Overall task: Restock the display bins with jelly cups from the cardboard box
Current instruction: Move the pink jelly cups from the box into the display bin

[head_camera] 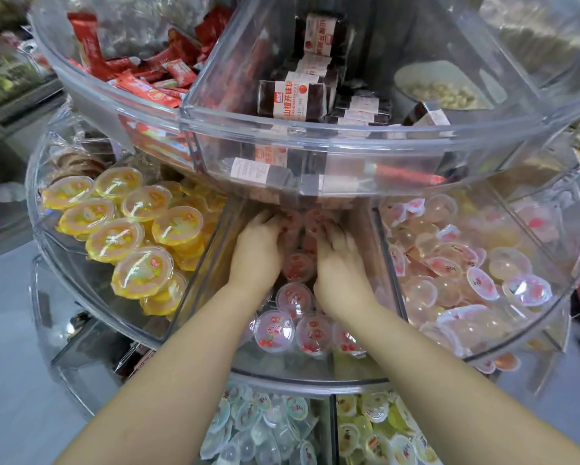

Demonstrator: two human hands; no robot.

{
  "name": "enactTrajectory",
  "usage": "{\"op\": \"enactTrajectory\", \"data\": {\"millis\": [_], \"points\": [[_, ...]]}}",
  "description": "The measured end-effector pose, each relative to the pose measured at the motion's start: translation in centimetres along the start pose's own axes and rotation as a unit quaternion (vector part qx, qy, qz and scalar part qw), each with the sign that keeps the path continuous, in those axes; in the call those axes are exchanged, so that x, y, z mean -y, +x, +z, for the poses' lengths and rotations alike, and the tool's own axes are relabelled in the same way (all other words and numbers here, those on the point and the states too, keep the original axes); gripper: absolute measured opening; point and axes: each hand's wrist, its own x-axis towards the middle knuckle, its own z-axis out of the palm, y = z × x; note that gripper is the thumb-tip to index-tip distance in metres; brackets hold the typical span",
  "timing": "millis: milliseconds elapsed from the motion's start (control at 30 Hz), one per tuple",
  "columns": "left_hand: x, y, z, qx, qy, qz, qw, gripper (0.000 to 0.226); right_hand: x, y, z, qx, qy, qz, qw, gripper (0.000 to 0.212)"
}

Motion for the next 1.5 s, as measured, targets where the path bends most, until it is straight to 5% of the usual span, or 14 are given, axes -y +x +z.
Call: {"op": "enactTrajectory", "data": {"millis": [367, 633, 900, 1200, 1367, 1500], "points": [[-0.1, -0.2, 0.5, -0.031, 0.003, -0.034, 0.999, 0.018, -0.4, -1.3, -1.3, -0.075, 0.167, 0.015, 0.983, 0.054], [-0.1, -0.4, 0.6, -0.024, -0.004, -0.042, 0.999, 0.012, -0.7, -3.3, -0.2, -0.029, 0.086, -0.002, 0.996, 0.070], [0.0, -0.3, 1.0, -0.001, 0.084, -0.035, 0.996, 0.030, -0.9, -3.0, -0.1, -0.018, 0.075, -0.006, 0.997, 0.072], [-1.2, -1.3, -1.0, -0.008, 0.038, -0.027, 0.999, 0.032, 0.3, -4.3, -2.4, -0.052, 0.161, -0.059, 0.984, 0.058], [-1.8, -9.0, -6.6, -0.038, -0.134, -0.031, 0.990, 0.024, 3.3, -7.7, -4.1, 0.063, 0.322, -0.156, 0.932, 0.027], [-0.5, -19.8, -8.5, -0.172, -0.186, -0.214, 0.943, 0.026, 6.0, -10.9, -3.0, 0.201, 0.420, -0.197, 0.863, 0.020]]}}
